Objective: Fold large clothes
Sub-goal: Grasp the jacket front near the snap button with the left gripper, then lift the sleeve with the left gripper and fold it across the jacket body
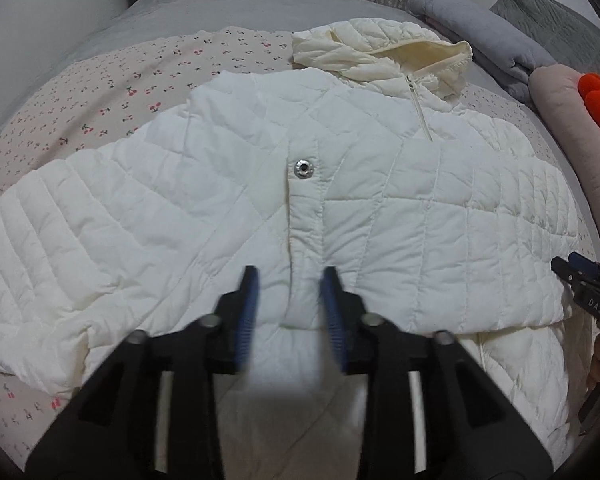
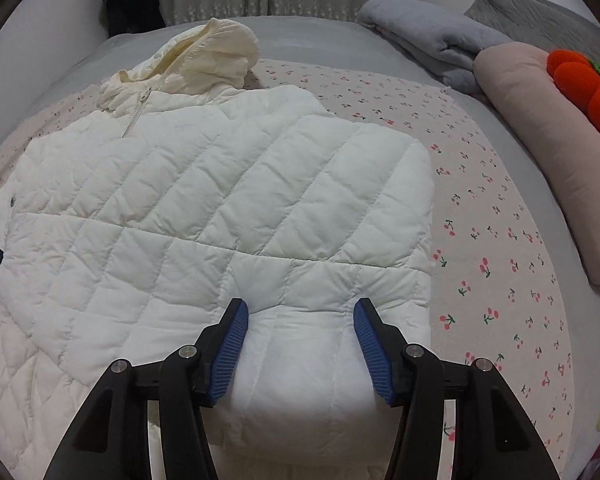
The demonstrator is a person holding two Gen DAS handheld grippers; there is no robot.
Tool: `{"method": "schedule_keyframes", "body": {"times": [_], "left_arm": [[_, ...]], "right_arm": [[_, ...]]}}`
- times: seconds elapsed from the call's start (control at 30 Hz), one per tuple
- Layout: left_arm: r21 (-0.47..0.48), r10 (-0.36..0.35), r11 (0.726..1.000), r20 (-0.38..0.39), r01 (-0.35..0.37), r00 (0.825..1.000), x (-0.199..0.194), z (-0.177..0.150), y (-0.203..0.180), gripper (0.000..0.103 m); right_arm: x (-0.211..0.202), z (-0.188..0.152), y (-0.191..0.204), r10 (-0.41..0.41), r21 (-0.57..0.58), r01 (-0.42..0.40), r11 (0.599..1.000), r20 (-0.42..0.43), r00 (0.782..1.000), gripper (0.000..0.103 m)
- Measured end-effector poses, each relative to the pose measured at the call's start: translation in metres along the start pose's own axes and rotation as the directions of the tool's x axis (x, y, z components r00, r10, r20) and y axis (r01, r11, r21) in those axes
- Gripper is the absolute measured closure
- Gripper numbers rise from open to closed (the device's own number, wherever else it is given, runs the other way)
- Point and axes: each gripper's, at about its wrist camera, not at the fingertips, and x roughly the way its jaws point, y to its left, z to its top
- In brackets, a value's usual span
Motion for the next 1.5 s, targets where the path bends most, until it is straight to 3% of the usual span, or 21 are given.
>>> {"method": "schedule_keyframes", "body": {"times": [0.03,0.07,0.17,0.3,0.5,0.63,0.83,1.0,1.2,1.3,1.37,1.4,1.43,1.47,1.5], "left_arm": [[0.009,0.002,1.000,0.001,-0.002,1.000,-0.007,-0.002,0.003,0.028],[0.011,-0.007,1.000,0.004,0.007,1.000,-0.015,-0.004,0.008,0.020],[-0.015,-0.023,1.000,-0.012,0.023,1.000,-0.035,-0.010,0.029,0.020],[-0.097,-0.017,0.995,-0.018,0.015,1.000,-0.058,-0.020,0.068,0.018],[-0.213,0.063,0.975,0.032,-0.055,0.997,-0.091,-0.041,0.127,0.015],[-0.301,0.093,0.951,0.078,-0.065,0.993,-0.110,-0.060,0.166,0.014],[-0.426,0.142,0.902,0.143,-0.068,0.979,-0.121,-0.091,0.223,0.013],[-0.549,0.238,0.827,0.146,-0.121,0.960,-0.111,-0.108,0.263,0.013],[-0.630,0.314,0.759,0.130,-0.166,0.940,-0.087,-0.107,0.291,0.014],[-0.670,0.320,0.726,0.135,-0.152,0.938,-0.076,-0.103,0.302,0.031],[-0.682,0.314,0.715,0.119,-0.152,0.942,-0.068,-0.099,0.305,0.055],[-0.682,0.314,0.715,0.115,-0.155,0.943,-0.066,-0.097,0.307,0.060],[-0.681,0.324,0.713,0.108,-0.167,0.940,-0.065,-0.095,0.306,0.074],[-0.681,0.338,0.710,0.102,-0.182,0.936,-0.065,-0.092,0.305,0.096],[-0.680,0.343,0.709,0.101,-0.186,0.934,-0.066,-0.088,0.303,0.097]], "right_arm": [[-0.006,0.000,-0.003,0.035,0.020,-0.035,0.999,-0.003,0.999,0.040],[-0.012,0.000,-0.007,0.066,0.039,-0.066,0.997,-0.004,0.998,0.032],[-0.030,-0.001,-0.014,0.125,0.084,-0.125,0.989,0.011,0.992,0.023],[-0.046,-0.004,-0.016,0.154,0.119,-0.152,0.981,-0.005,0.988,0.020],[-0.061,-0.014,-0.015,0.160,0.168,-0.154,0.974,-0.021,0.987,0.020],[-0.068,-0.019,-0.013,0.160,0.187,-0.157,0.970,-0.004,0.987,0.019],[-0.072,-0.025,0.002,0.187,0.152,-0.183,0.971,-0.010,0.982,0.019],[-0.074,-0.026,0.016,0.202,0.114,-0.200,0.973,-0.009,0.979,0.019],[-0.070,-0.029,0.024,0.201,0.083,-0.199,0.976,-0.020,0.979,0.019],[-0.068,-0.030,0.024,0.198,0.079,-0.196,0.977,-0.022,0.980,0.019],[-0.066,-0.030,0.024,0.201,0.073,-0.199,0.977,-0.017,0.980,0.019],[-0.066,-0.029,0.024,0.200,0.072,-0.198,0.978,-0.015,0.980,0.019],[-0.065,-0.029,0.024,0.198,0.075,-0.197,0.978,-0.015,0.980,0.019],[-0.065,-0.029,0.024,0.201,0.079,-0.199,0.977,-0.016,0.980,0.019],[-0.064,-0.029,0.024,0.204,0.083,-0.202,0.976,-0.017,0.979,0.019]]}}
